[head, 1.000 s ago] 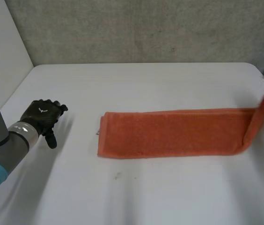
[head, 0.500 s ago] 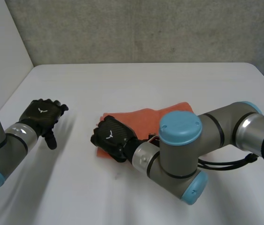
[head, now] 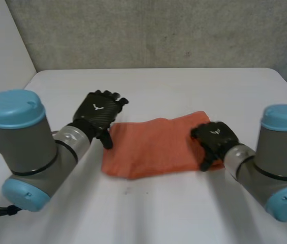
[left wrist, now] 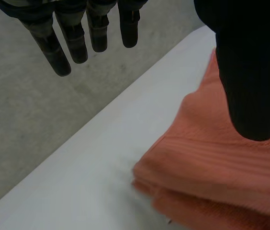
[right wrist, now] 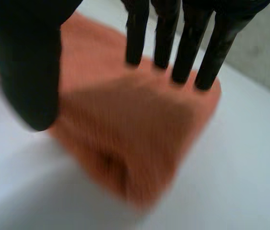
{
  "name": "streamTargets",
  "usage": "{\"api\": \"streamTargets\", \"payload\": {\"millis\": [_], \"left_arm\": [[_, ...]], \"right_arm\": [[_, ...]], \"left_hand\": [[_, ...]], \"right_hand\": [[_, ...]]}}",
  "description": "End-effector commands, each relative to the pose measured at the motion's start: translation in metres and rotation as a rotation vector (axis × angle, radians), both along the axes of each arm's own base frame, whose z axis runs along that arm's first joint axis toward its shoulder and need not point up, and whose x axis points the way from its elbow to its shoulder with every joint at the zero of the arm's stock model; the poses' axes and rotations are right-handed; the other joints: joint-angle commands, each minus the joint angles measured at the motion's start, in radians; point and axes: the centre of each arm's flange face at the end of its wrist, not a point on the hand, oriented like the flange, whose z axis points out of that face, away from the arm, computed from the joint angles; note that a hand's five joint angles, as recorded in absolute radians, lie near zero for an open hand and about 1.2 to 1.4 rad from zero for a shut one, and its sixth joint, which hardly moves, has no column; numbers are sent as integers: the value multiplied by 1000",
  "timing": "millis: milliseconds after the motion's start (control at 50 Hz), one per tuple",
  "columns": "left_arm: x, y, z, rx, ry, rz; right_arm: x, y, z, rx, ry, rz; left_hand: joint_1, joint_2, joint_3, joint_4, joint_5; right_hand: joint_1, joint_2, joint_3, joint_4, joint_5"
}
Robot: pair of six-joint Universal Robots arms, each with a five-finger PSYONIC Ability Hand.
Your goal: Fold the laundry
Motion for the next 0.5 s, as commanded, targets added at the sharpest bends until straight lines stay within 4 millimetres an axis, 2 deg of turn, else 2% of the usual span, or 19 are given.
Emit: {"api": "streamTargets", "payload": {"millis": [20, 40, 100, 180, 200, 240, 260, 280, 300, 320, 360, 400, 460, 480, 500], "left_arm": [[-3, 5, -10, 25, -16, -7], [-1, 6, -11, 29, -20, 3], [1, 7, -12, 33, -24, 13], [11, 10, -17, 57, -37, 39], [16, 9, -16, 57, -37, 51], [21, 8, -13, 53, -36, 66], [23, 7, -12, 52, -33, 72], [27, 6, -10, 48, -32, 85], [28, 6, -9, 47, -31, 89], [30, 5, -8, 45, -30, 94], [33, 4, -7, 44, -29, 106], [36, 4, -5, 41, -28, 115], [42, 2, -2, 35, -23, 134], [43, 1, -1, 34, -22, 139], [46, 0, 0, 35, -18, 152]], "right_arm": [[-31, -21, -18, -44, 69, -66], [-31, -24, -19, -71, 97, -58], [-29, -29, -18, -117, 139, -40], [-27, -40, -6, -192, 160, -47], [-18, -47, 10, -269, 160, -48], [-3, -44, 22, -312, 146, -24], [20, -33, 34, -360, 122, 32], [33, -26, 39, -379, 109, 70], [33, -26, 39, -379, 109, 70], [45, -18, 46, -400, 93, 105], [86, 18, 54, -443, 52, 239], [109, 45, 42, -445, 59, 336], [127, 73, 21, -440, 100, 455], [135, 92, 7, -442, 133, 539], [138, 101, 1, -440, 150, 577]], "left_hand": [[-14, -15, -26, -16, -29], [-14, -15, -26, -16, -29], [-14, -15, -26, -16, -29], [-20, -20, -32, -22, -35], [-23, -23, -35, -25, -38], [-20, -20, -32, -22, -35], [-20, -20, -32, -22, -35], [-20, -20, -32, -22, -35], [-23, -23, -35, -25, -38], [-23, -23, -35, -25, -38], [-26, -26, -38, -28, -41], [-26, -26, -38, -28, -41], [-29, -29, -41, -31, -44], [-26, -26, -38, -28, -41], [-26, -26, -38, -28, -41]], "right_hand": [[808, 747, 745, 763, 763], [995, 934, 932, 949, 950], [1010, 949, 947, 965, 966], [1010, 949, 947, 965, 966], [1010, 949, 947, 965, 966], [1010, 949, 947, 965, 966], [1010, 949, 947, 965, 966], [1010, 949, 947, 965, 966], [1010, 949, 947, 965, 966], [1010, 949, 947, 965, 966], [1010, 949, 947, 965, 966], [1010, 949, 947, 965, 966], [1010, 949, 947, 965, 966], [1010, 949, 947, 965, 966], [1010, 949, 947, 965, 966]]}}
